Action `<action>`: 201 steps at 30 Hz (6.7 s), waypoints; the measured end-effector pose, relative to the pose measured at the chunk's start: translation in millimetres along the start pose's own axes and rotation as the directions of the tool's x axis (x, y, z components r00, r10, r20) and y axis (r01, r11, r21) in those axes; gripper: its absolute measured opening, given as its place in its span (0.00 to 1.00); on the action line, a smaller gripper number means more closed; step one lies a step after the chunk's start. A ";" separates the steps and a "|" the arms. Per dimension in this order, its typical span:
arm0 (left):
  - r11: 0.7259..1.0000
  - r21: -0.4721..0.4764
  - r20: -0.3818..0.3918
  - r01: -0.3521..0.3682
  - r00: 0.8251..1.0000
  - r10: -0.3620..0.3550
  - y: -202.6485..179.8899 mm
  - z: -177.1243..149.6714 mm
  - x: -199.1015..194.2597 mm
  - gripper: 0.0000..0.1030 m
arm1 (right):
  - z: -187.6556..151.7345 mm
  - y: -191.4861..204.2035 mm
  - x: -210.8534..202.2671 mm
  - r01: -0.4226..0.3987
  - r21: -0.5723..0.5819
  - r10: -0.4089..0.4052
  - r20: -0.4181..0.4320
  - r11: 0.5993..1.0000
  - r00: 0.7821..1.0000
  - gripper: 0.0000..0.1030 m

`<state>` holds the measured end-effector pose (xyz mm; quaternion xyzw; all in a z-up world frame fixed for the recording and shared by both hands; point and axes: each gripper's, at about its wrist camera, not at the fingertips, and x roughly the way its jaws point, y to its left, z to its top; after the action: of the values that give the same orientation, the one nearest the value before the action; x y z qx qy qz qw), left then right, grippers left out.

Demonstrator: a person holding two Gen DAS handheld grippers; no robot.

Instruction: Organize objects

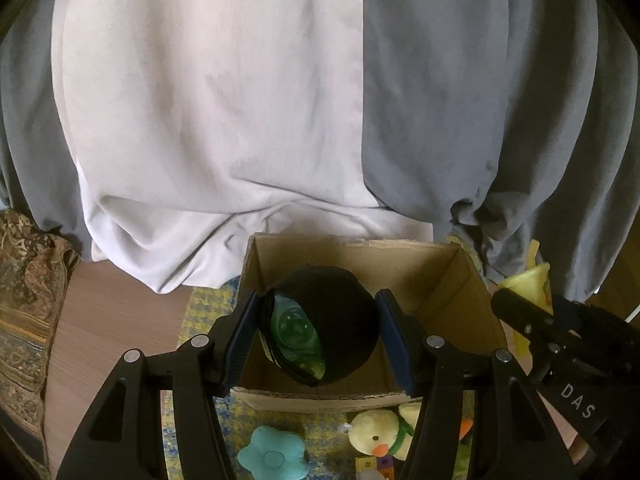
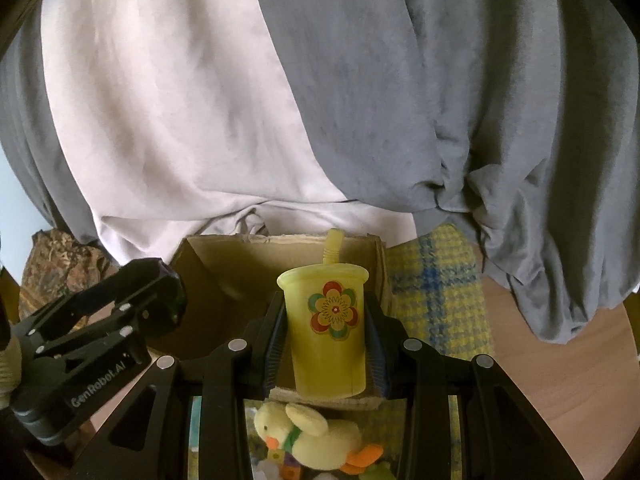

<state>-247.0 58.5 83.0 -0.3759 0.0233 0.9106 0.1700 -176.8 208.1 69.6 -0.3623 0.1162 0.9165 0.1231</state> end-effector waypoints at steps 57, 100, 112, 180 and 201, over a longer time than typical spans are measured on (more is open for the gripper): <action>0.989 0.008 0.036 -0.145 0.989 0.145 -28.9 -110.0 -50.5 0.99 | -98.1 -57.7 -67.4 0.114 0.103 -0.121 0.058 0.988 0.991 0.99; 0.992 0.022 -0.113 -0.122 0.986 0.124 -48.8 -200.4 6.1 0.99 | -187.0 -101.4 -33.8 0.174 0.151 -0.159 -0.107 0.973 0.981 0.99; 0.995 -0.036 -0.150 -0.094 0.985 0.088 -41.8 -206.8 29.1 0.77 | -192.5 -108.4 -21.8 0.177 0.159 -0.155 -0.140 0.971 0.978 0.99; 0.994 -0.054 -0.095 -0.099 0.991 0.094 -15.4 -211.8 2.3 0.52 | -192.6 -71.1 33.5 0.068 0.105 -0.048 -0.185 0.992 0.982 0.51; 0.994 -0.052 -0.069 -0.091 0.994 0.087 -18.6 -207.8 -11.7 0.52 | -191.8 -64.7 16.6 0.045 0.107 -0.028 -0.148 0.993 0.989 0.20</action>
<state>-92.6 37.2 -56.1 -0.4091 0.0205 0.9046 0.1179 -46.6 213.4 -86.2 -0.4232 0.1688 0.8773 0.1509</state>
